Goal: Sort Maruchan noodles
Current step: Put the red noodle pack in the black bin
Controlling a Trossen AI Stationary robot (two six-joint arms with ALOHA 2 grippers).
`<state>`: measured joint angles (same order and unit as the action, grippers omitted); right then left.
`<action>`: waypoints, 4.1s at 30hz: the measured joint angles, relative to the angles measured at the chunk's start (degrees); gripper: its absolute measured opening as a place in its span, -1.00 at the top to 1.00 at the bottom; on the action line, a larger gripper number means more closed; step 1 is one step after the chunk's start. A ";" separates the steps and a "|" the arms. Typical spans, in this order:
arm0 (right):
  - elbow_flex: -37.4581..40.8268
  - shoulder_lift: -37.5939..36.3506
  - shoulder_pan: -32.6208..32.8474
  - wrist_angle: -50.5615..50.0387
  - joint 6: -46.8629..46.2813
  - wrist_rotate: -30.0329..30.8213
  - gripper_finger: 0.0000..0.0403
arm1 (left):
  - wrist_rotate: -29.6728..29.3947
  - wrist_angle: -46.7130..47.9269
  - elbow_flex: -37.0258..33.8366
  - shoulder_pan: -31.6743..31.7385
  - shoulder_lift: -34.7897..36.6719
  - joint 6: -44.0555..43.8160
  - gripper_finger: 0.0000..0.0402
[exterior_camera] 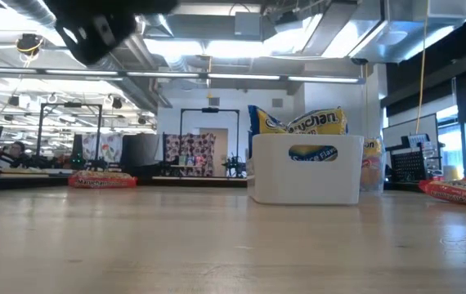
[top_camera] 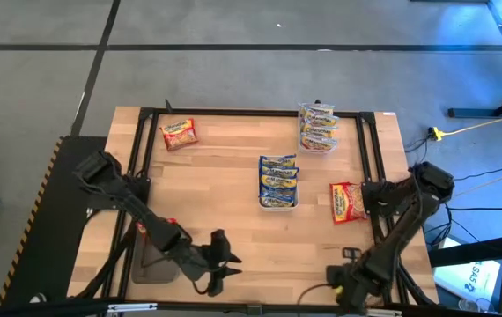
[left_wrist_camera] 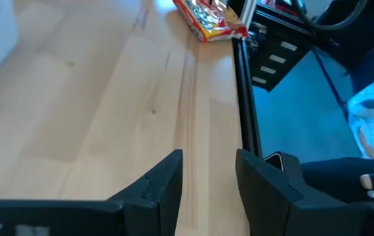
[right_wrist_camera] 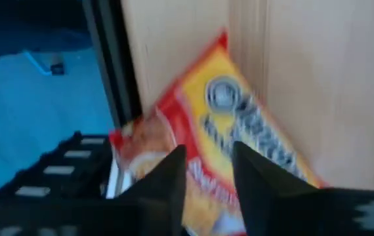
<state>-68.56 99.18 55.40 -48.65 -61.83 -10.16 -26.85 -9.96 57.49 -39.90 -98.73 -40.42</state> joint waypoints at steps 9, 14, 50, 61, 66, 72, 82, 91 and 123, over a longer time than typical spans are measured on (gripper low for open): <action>2.82 0.39 4.35 2.64 -1.82 -0.04 0.98 | 1.59 -2.60 0.00 0.78 -2.19 0.07 0.33; 9.62 0.37 3.19 15.59 -1.15 0.24 0.93 | 1.51 -2.92 0.00 0.10 -2.17 0.07 0.33; 11.09 0.27 -20.48 37.73 23.53 36.49 0.95 | -5.57 -3.57 0.00 0.13 -2.19 0.46 0.33; 17.14 -6.79 -9.94 23.75 3.61 39.63 0.95 | -4.62 -13.57 0.02 2.31 -9.67 -2.82 0.33; 29.13 -12.67 -5.95 36.72 -9.36 42.75 0.95 | -0.69 -16.47 0.04 4.37 -12.76 -5.49 0.33; 41.50 -15.66 -5.46 61.48 -16.58 41.95 0.94 | 1.20 -17.00 0.07 6.46 -14.83 -7.48 0.33; 43.05 -11.22 -11.11 68.90 -16.33 33.57 0.03 | 1.49 -17.35 0.42 7.97 -16.87 -7.47 0.33; 42.89 -5.91 -14.56 75.52 -17.65 30.57 -0.68 | 2.28 -16.46 0.37 9.58 -17.25 -5.64 0.33; 30.29 3.54 -15.74 83.12 4.49 33.16 -0.24 | 6.24 -26.40 0.44 10.40 -23.89 3.14 0.33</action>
<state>-38.27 102.72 39.66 34.47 -57.34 22.99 -20.61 -36.36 57.93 -29.50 -122.62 -37.29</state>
